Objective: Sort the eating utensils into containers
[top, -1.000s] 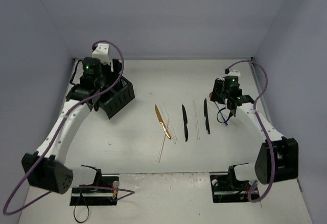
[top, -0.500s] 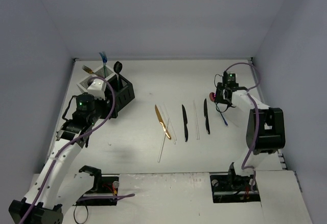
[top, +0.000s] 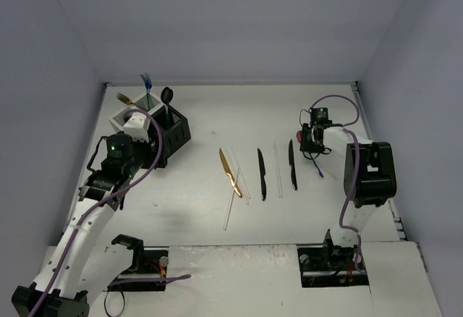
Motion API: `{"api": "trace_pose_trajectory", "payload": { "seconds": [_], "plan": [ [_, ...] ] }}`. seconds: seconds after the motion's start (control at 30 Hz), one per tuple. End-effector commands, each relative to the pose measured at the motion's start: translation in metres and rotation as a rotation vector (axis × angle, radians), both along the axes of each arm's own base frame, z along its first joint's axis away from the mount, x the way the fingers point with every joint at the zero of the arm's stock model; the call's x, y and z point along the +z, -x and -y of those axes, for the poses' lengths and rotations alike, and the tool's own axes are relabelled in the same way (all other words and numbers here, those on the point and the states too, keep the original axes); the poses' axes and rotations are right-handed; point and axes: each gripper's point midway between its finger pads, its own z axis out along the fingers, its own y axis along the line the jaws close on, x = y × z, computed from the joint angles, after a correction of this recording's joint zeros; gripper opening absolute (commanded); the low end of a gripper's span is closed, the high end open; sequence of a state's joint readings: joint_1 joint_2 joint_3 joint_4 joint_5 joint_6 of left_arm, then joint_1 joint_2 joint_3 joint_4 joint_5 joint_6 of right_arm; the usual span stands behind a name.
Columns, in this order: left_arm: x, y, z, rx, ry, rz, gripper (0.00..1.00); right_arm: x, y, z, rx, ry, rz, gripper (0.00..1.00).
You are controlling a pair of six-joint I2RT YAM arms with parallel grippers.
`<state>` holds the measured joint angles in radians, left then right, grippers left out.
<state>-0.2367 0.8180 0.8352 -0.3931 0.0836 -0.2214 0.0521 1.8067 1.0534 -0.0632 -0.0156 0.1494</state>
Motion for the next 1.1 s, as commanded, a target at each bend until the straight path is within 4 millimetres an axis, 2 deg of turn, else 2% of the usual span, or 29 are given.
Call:
{"api": "trace_pose_trajectory", "payload": {
  "seconds": [0.0,0.37,0.43,0.53,0.83,1.07],
  "plan": [
    [0.014,-0.008,0.007,-0.011,0.034,0.048,0.7,0.011,-0.021,0.001,0.004,-0.004,0.059,0.31],
    [0.009,-0.009,0.008,-0.012,0.035,0.03,0.7,0.019,-0.023,-0.004,0.015,-0.043,0.085,0.22],
    [0.008,-0.009,0.008,-0.016,0.034,0.026,0.7,0.022,-0.023,-0.004,0.012,-0.041,0.092,0.14],
    [0.008,-0.009,0.009,-0.018,0.036,0.024,0.7,0.032,-0.024,-0.004,0.012,-0.041,0.116,0.09],
    [0.007,-0.009,0.009,-0.017,0.037,0.022,0.7,0.059,-0.026,-0.011,0.031,-0.042,0.183,0.04],
    [0.007,-0.008,0.009,-0.019,0.039,0.021,0.7,0.057,-0.023,-0.015,0.039,-0.041,0.177,0.04]
  ]
}}
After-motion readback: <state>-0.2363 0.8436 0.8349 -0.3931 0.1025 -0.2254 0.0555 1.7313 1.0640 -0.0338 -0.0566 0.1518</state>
